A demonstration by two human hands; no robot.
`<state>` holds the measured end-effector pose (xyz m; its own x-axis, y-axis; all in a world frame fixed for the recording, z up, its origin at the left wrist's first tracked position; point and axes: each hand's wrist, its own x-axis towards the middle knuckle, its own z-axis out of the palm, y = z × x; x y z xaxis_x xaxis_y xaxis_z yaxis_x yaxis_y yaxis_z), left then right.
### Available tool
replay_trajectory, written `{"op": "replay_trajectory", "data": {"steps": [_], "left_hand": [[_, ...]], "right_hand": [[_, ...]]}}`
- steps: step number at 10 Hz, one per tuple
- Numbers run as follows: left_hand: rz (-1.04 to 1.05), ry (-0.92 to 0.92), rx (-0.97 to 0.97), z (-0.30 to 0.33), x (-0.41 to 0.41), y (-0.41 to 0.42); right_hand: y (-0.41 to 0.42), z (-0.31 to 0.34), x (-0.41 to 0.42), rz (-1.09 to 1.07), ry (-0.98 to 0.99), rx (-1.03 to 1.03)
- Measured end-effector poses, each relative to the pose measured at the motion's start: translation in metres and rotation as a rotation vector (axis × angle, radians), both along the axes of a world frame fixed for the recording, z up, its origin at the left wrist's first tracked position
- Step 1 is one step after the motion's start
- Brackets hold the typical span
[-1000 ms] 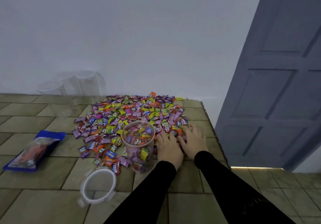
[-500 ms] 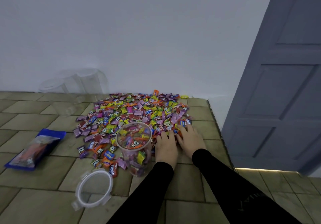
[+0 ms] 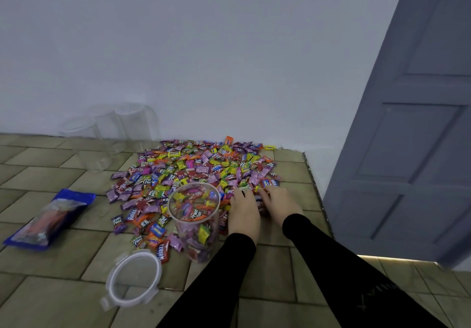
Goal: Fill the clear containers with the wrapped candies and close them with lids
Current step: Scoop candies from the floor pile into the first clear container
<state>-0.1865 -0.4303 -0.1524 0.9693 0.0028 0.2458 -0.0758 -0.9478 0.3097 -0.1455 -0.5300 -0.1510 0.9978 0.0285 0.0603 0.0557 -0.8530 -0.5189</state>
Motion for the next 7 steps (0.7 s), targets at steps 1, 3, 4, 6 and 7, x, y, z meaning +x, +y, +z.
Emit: {"op": "replay_trajectory", "data": {"steps": [1, 3, 4, 6, 7], "left_hand": [[-0.062, -0.109, 0.011, 0.013, -0.003, -0.002], [-0.084, -0.093, 0.202, 0.043, -0.012, -0.005], [-0.054, -0.164, 0.202, 0.060, -0.015, -0.006], [-0.108, -0.265, -0.029, 0.108, -0.034, 0.006], [-0.071, -0.119, -0.081, 0.118, -0.032, 0.012]], "right_hand": [[-0.001, 0.007, -0.001, -0.057, -0.010, 0.115], [-0.004, 0.024, -0.006, -0.186, -0.126, 0.389], [-0.002, 0.033, -0.010, -0.247, -0.183, 0.510], [0.007, 0.070, -0.021, -0.290, -0.255, 0.672], [0.019, 0.086, -0.024, -0.306, -0.316, 0.734]]}}
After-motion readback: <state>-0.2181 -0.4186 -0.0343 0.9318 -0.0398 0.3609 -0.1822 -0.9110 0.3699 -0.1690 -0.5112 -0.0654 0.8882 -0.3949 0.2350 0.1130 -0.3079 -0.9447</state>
